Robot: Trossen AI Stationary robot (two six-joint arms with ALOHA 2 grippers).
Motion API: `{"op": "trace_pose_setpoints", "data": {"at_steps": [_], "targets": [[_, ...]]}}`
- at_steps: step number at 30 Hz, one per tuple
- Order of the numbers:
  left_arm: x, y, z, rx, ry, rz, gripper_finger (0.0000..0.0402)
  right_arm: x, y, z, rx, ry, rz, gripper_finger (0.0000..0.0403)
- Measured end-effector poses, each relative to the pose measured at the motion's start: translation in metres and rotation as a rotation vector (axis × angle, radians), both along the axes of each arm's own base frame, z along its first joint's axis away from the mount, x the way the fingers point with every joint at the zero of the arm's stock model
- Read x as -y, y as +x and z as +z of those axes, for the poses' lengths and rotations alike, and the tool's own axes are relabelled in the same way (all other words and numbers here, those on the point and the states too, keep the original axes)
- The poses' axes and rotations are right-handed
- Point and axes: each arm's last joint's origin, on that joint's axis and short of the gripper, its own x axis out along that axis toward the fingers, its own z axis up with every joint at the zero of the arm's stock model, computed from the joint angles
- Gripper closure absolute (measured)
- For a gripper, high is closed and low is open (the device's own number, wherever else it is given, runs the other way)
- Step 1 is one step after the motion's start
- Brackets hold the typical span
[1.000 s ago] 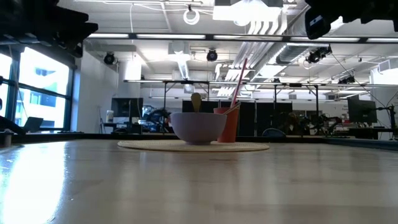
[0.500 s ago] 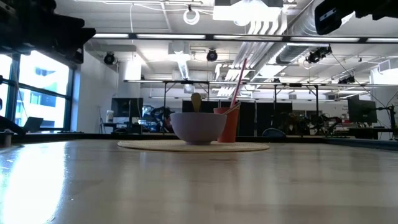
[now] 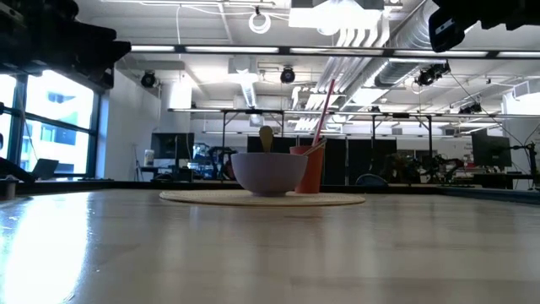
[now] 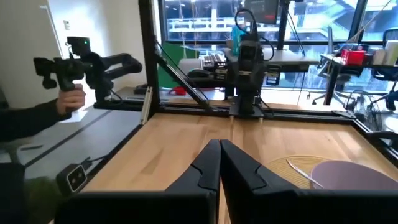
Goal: Pick & Place Utensil
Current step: Return to Home Position
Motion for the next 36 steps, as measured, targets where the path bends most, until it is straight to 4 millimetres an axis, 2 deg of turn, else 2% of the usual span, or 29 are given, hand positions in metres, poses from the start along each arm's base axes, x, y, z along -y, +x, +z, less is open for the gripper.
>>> {"op": "trace_pose_setpoints", "data": {"at_steps": [7,17,20,23,28,30,36], "targets": [[-0.001,0.000,-0.004,-0.037,0.001,0.025,0.0263,0.002,-0.015,0.001,0.075,-0.027,-0.043,0.0402],[-0.001,0.001,-0.011,-0.109,0.009,0.033,0.0263,0.003,-0.027,-0.063,0.118,0.002,-0.040,0.0402],[-0.001,0.001,-0.011,-0.109,0.009,0.033,0.0263,0.003,-0.025,-0.067,0.082,0.030,-0.053,0.0399],[-0.001,0.001,-0.011,-0.113,0.009,0.034,0.0263,0.005,-0.025,-0.066,0.117,0.047,-0.094,0.0400],[-0.001,0.001,-0.011,-0.113,0.009,0.034,0.0263,0.004,-0.021,-0.079,0.142,0.047,-0.074,0.0401],[-0.001,0.001,-0.011,-0.114,0.009,0.034,0.0263,0.004,-0.020,-0.086,0.087,0.043,-0.091,0.0397],[-0.001,0.001,-0.011,-0.113,0.009,0.035,0.0263,0.007,-0.018,-0.090,0.034,0.090,-0.206,0.0395]]}}
